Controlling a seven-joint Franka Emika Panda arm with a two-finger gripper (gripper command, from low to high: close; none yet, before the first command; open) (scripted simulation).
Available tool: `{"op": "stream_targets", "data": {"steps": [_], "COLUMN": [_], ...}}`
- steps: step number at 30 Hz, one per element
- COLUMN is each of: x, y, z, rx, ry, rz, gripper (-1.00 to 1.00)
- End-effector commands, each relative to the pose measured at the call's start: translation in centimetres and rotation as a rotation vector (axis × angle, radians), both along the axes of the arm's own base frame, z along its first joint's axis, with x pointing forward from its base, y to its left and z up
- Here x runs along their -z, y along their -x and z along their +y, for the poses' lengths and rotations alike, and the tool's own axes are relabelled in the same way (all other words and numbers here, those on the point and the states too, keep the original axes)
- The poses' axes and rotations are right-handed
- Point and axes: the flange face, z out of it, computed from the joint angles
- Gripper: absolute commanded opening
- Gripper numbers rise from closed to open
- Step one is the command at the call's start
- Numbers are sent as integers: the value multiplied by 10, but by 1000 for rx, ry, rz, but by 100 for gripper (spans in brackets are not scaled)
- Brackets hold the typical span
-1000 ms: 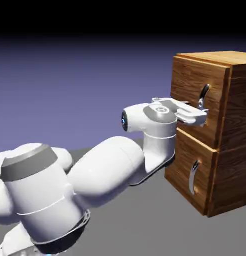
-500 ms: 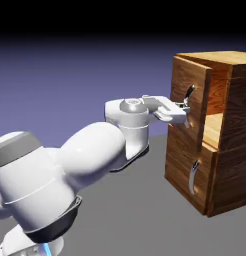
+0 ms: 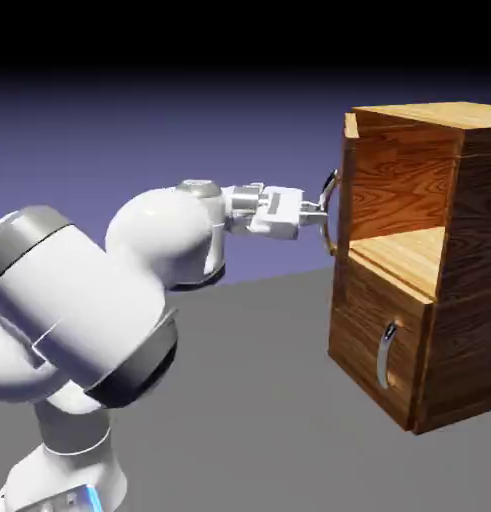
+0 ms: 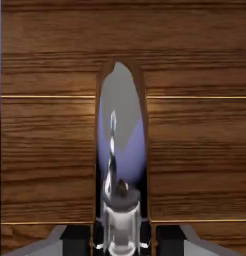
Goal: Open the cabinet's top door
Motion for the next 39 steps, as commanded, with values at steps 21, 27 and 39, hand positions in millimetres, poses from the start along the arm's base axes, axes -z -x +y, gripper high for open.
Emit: {"op": "stream_targets", "data": {"steps": [21,27,39], "x": [0,0,0], "y": [24,19,8], "z": [152,181,218], "rx": [548,653,791], "ry": [0,0,0], "rz": [0,0,0], "gripper": [-100,-100,-100]}}
